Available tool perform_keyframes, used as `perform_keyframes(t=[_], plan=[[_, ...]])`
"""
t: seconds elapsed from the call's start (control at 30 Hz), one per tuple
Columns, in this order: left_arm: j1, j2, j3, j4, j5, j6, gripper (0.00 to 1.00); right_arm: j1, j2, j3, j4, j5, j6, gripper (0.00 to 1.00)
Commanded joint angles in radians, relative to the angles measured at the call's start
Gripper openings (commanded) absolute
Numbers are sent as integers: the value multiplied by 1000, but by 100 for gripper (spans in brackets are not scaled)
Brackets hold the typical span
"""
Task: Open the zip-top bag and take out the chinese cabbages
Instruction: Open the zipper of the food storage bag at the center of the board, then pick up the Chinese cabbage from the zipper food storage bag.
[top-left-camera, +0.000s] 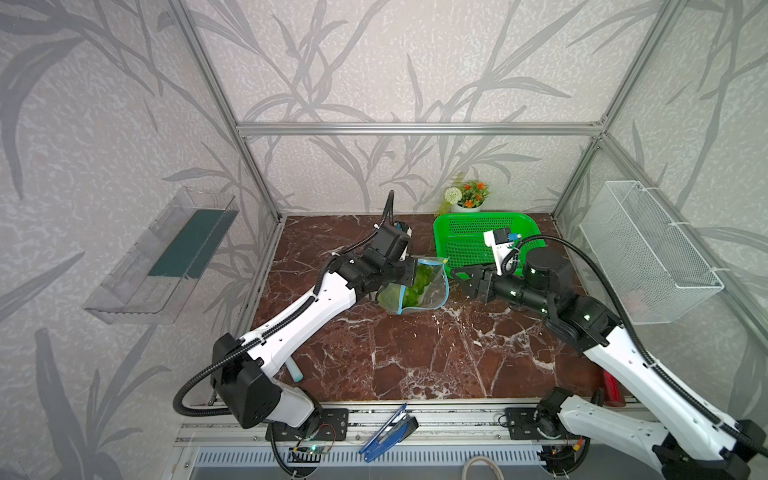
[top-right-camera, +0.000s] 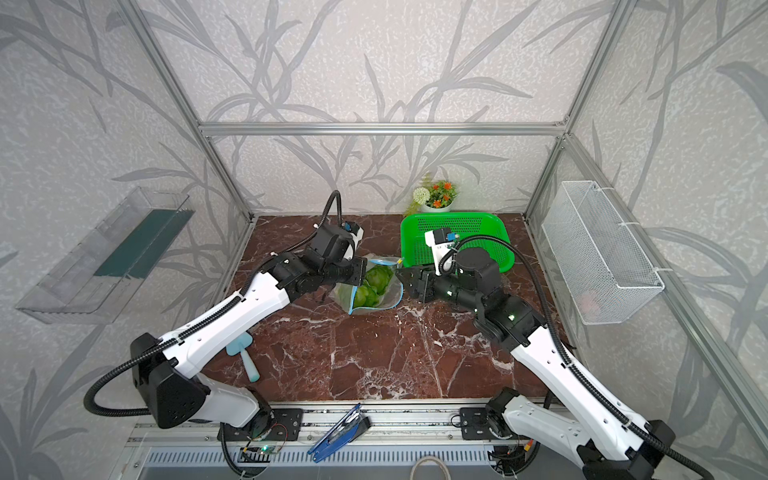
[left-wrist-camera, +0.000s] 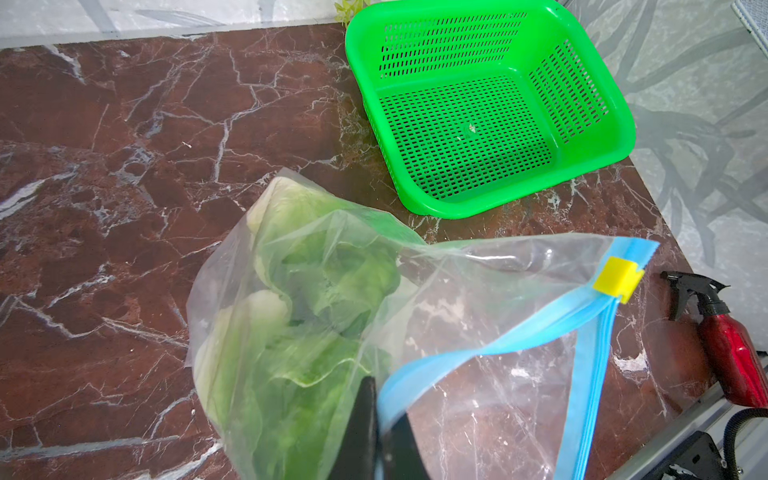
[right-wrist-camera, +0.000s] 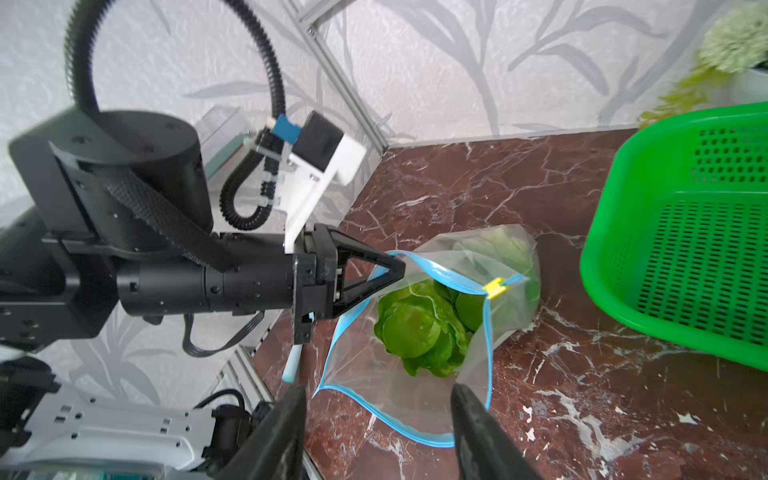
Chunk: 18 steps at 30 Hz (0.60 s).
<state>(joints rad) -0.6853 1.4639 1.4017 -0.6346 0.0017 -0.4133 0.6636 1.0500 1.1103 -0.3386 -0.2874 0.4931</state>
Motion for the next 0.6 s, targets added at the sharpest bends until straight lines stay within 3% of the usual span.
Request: perform_keyframes(t=[0.0, 0.4, 0.57], plan=[[-1, 3, 36, 0, -8, 1, 0, 43, 117, 12, -8, -72, -95, 53], [1, 10, 51, -4, -22, 3, 0, 101, 288, -73, 316, 9, -218, 47], [1, 15, 52, -1, -20, -8, 0, 109, 341, -47, 364, -8, -253, 47]])
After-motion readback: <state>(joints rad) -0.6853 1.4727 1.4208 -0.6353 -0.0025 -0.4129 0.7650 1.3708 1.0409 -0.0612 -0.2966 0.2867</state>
